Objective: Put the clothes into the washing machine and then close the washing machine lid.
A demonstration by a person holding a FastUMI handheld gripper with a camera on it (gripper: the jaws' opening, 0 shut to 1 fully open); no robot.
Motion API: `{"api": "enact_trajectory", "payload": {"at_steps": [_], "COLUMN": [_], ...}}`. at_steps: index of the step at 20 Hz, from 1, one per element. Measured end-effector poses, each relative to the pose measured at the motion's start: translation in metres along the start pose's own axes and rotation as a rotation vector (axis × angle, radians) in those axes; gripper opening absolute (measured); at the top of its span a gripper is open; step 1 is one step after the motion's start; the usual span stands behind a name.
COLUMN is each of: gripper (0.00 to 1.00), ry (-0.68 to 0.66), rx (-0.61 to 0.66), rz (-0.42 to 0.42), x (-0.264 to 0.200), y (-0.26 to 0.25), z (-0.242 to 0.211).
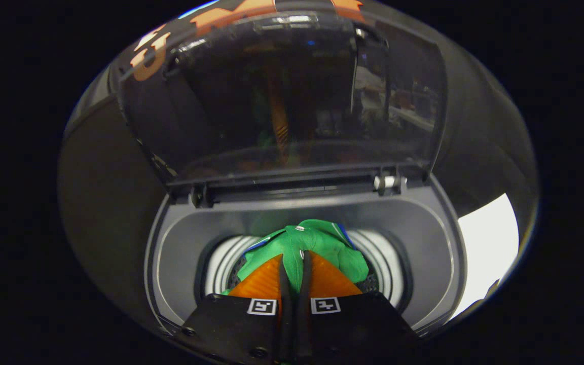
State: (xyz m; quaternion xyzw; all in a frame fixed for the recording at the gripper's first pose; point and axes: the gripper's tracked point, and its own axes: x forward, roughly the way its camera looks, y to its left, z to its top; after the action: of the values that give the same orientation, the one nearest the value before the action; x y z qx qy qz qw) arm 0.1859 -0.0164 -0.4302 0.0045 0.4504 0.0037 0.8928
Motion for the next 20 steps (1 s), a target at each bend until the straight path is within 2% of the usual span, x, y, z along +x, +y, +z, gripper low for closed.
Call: {"api": "enact_trajectory", "payload": {"at_steps": [5, 7, 16, 20], "gripper": [0.12, 0.19, 0.97, 0.98], "ry": [0.102, 0.11, 0.043, -0.057], "rx": [-0.026, -0.032, -0.061, -0.059], "rz": [-0.031, -0.014, -0.002, 0.001], "x": [0.018, 0.018, -0.011, -0.045], "y": [-0.005, -0.003, 0.002, 0.005], "z": [-0.021, -0.023, -0.011, 0.018]}}
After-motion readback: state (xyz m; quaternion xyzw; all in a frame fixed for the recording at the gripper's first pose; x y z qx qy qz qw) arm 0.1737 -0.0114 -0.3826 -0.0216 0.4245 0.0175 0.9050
